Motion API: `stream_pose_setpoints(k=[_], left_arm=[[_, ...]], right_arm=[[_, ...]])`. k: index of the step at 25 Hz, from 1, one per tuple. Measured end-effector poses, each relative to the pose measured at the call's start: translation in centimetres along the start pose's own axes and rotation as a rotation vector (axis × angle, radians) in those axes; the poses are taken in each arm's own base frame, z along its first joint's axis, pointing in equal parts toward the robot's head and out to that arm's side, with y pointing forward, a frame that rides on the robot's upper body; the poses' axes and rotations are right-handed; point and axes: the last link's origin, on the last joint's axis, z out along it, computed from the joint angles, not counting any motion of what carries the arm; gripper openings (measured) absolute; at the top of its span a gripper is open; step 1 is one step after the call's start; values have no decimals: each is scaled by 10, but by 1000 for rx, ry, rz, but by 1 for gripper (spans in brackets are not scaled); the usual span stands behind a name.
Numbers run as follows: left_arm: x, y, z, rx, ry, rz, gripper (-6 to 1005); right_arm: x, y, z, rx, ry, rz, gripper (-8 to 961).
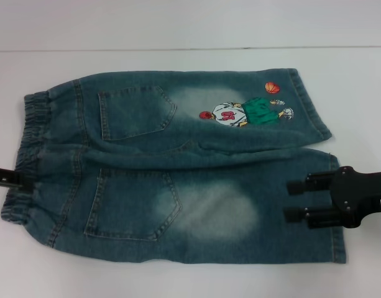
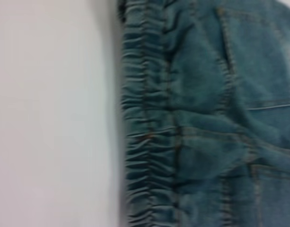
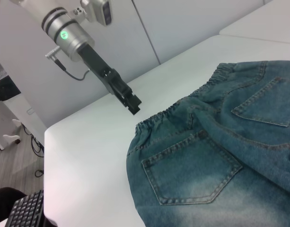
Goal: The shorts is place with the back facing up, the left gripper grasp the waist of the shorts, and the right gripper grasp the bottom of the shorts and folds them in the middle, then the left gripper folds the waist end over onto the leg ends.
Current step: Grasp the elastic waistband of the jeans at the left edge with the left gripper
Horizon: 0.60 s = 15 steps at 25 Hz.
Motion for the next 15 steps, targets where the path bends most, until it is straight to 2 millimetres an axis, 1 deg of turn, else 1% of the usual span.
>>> stream_pose_setpoints(k=[3,15], left_arm=[[-1,-2,6,5,-7,-12,925],[-1,-8,14,53,-20,-25,919]], right_arm=[[-1,-1,0,6,1,-5,696],[-1,-2,0,14,2,-17,696]])
